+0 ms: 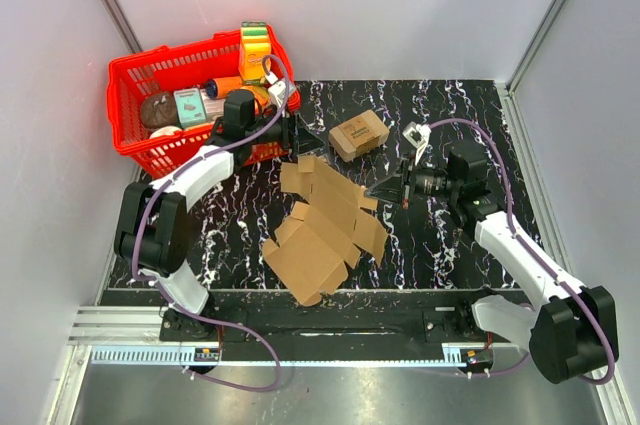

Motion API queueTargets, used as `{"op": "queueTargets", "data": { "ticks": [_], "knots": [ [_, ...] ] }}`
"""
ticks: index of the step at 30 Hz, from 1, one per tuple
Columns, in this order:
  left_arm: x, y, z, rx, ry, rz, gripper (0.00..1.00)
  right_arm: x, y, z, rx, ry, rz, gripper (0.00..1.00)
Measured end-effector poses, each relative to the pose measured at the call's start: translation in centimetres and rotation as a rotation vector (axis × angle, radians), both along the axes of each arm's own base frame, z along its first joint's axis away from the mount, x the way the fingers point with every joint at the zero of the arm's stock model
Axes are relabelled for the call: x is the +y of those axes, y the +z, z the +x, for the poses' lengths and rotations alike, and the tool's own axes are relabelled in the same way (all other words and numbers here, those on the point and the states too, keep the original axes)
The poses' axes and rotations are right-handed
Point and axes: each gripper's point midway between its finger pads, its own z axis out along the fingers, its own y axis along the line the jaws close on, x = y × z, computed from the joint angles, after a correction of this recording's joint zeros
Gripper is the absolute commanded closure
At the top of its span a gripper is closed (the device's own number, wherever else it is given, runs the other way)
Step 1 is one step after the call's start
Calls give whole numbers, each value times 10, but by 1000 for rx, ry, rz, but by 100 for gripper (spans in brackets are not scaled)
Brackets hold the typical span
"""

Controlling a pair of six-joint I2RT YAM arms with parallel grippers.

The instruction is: Fold the paper box

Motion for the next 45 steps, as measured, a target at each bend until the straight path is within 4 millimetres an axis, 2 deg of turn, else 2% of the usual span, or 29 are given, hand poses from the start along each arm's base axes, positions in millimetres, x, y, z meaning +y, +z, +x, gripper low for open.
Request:
{"op": "queueTargets", "data": {
  "ticks": [6, 10, 16, 22, 28, 36, 45],
  "knots": [
    [0, -2, -5, 11, -22, 3, 33, -3, -3, -1, -6, -19, -25, 99],
    [-2, -1, -9, 13, -48, -5, 33, -6, 2, 1, -39, -51, -42, 100],
    [-5, 2, -18, 20, -100, -24, 34, -11, 6, 11, -71, -121, -63, 100],
    [-6, 4, -22, 17, -126, -34, 34, -17, -3, 20, -59, -190, -103, 100],
    [-5, 4, -22, 19, -125, -34, 35, -24, -10, 27, -43, -245, -148, 100],
    [-3, -1, -21, 20, -116, -18, 35, -29, -5, 27, -72, -279, -160, 100],
    [9, -5, -4, 3, -31, -4, 33, -30, -2, 25, -79, -273, -169, 100]
  ]
}}
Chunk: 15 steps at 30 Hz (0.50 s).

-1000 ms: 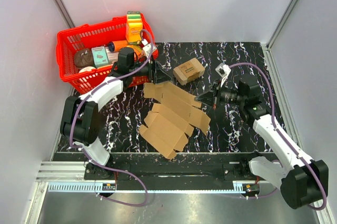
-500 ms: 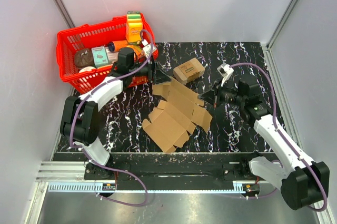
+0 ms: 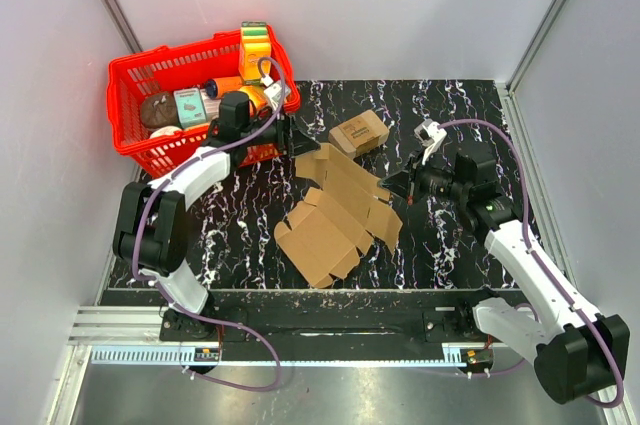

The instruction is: Fold the paper box

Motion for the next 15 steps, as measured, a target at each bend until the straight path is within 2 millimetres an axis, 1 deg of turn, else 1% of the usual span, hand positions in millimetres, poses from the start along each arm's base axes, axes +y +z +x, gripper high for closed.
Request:
{"op": "queueTargets", "data": {
  "ticks": [6, 10, 15],
  "knots": [
    [8, -6, 6, 15, 43, -2, 34, 1, 1, -2, 0, 14, 3, 100],
    [6, -1, 6, 7, 40, -20, 36, 2, 1, -3, -1, 18, 4, 100],
    [2, 6, 2, 9, 9, -53, 39, 2, 1, -3, -1, 18, 5, 100]
  ]
}}
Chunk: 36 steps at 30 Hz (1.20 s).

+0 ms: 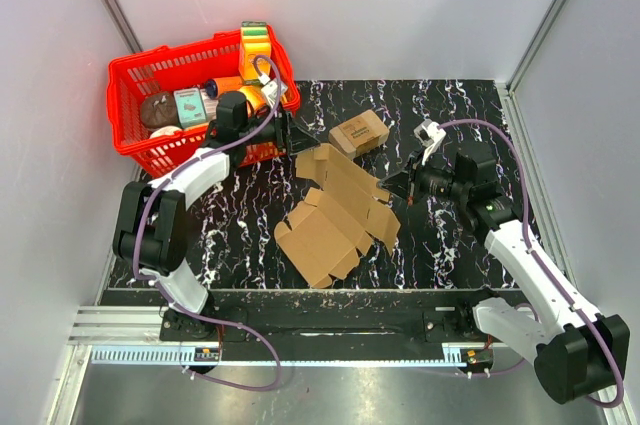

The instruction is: Fold the paper box

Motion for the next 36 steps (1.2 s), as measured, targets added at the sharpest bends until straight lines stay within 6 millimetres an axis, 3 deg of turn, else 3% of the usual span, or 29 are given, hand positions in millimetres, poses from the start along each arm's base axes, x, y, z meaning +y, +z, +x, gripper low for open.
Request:
{"op": "queueTargets", "data": {
  "ticks": [6, 16, 21, 32, 36],
  "knots": [
    [-3, -2, -2, 9, -13, -3, 39, 1, 1, -1, 1, 6, 5, 100],
    [-7, -32, -5, 68, -22, 55, 41, 0, 11, -6, -28, 7, 17, 100],
    [-10, -36, -8, 81, -29, 62, 46, 1, 13, -7, -32, 19, 25, 99],
    [-13, -31, -7, 83, -27, 41, 75, 3, 16, -9, -30, 28, 40, 98],
    [-15, -30, -9, 84, -38, 36, 91, 4, 17, -9, -31, 35, 49, 84]
  ]
}}
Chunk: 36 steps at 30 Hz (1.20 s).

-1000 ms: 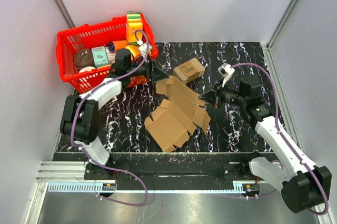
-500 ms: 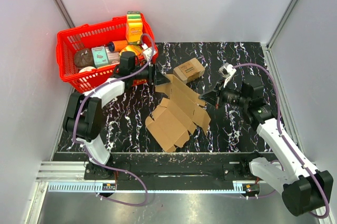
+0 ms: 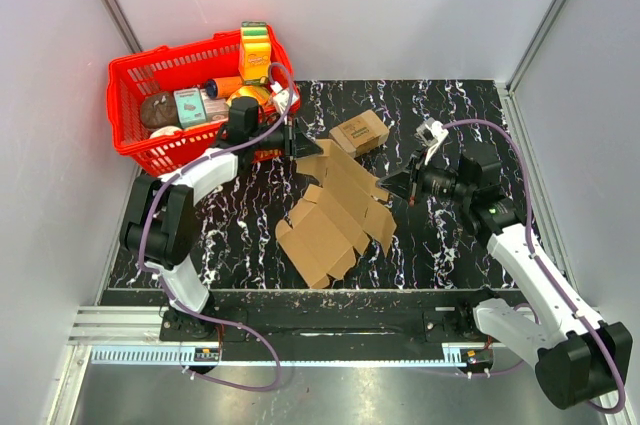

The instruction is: Fold the paper box

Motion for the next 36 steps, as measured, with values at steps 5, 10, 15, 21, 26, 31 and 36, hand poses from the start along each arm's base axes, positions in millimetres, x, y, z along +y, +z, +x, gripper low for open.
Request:
{"op": "queueTargets", "data": {
  "ticks": [5, 10, 15, 21, 26, 31, 36],
  "knots": [
    [-5, 2, -4, -6, -21, -2, 100, 0, 0, 0, 7, 1, 4, 64],
    [-7, 0, -6, -11, -31, 7, 100, -1, 0, 2, 1, -11, -11, 49],
    [-10, -2, -11, -19, -53, 35, 100, -9, 4, 16, -23, -78, -63, 42],
    [-9, 10, -22, -68, -83, 65, 100, -24, 15, 48, -71, -189, -181, 40],
    [-10, 30, -26, -137, -102, 56, 100, -22, 5, 72, -72, -151, -285, 34],
    [-9, 32, -28, -148, -115, 57, 100, -18, -30, 84, -48, -55, -385, 30],
    [-9, 30, -30, -139, -117, 63, 100, -18, -46, 95, -99, 0, -456, 25]
  ]
}}
